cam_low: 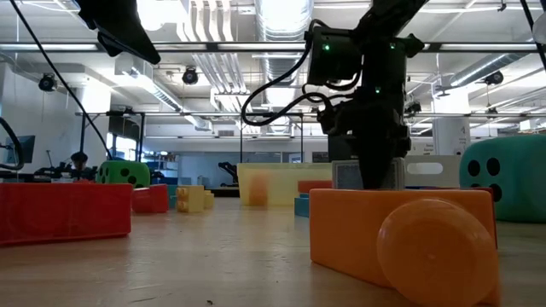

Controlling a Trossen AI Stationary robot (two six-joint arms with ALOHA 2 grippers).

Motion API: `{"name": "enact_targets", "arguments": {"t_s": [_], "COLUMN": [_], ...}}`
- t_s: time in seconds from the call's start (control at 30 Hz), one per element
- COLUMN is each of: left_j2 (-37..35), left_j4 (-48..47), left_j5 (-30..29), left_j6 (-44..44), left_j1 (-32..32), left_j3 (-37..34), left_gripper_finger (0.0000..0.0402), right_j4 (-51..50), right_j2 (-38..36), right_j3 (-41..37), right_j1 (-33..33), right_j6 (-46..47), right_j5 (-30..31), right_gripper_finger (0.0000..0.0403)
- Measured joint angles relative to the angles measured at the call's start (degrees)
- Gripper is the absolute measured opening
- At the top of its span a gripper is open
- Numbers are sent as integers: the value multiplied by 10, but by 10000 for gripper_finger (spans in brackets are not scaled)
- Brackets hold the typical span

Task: Pick & Place Toys
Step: Put the blue deck of cards into the white bin

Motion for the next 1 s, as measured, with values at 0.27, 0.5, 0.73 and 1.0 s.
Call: {"name": "enact_targets", "arguments": {"t_s": [0.27, 0.5, 0.73, 1.0], "left_j2": [0, 0, 0, 0], "left_j4": [0, 0, 0, 0], "left_j5": [0, 0, 0, 0], "left_j6": [0, 0, 0, 0], "left_j1": [0, 0, 0, 0], "left_j3": [0, 0, 0, 0], "left_gripper_finger": [0, 0, 0, 0], "right_j4": [0, 0, 0, 0], "right_j2": [0, -1, -1, -1], "right_j3": [0, 0, 0, 0], "right_j1": [0, 0, 1, 1], "right_j6": [0, -1, -1, -1], "right_j5": [-2, -3, -22, -28], "right_gripper_finger": [104, 58, 58, 58]}}
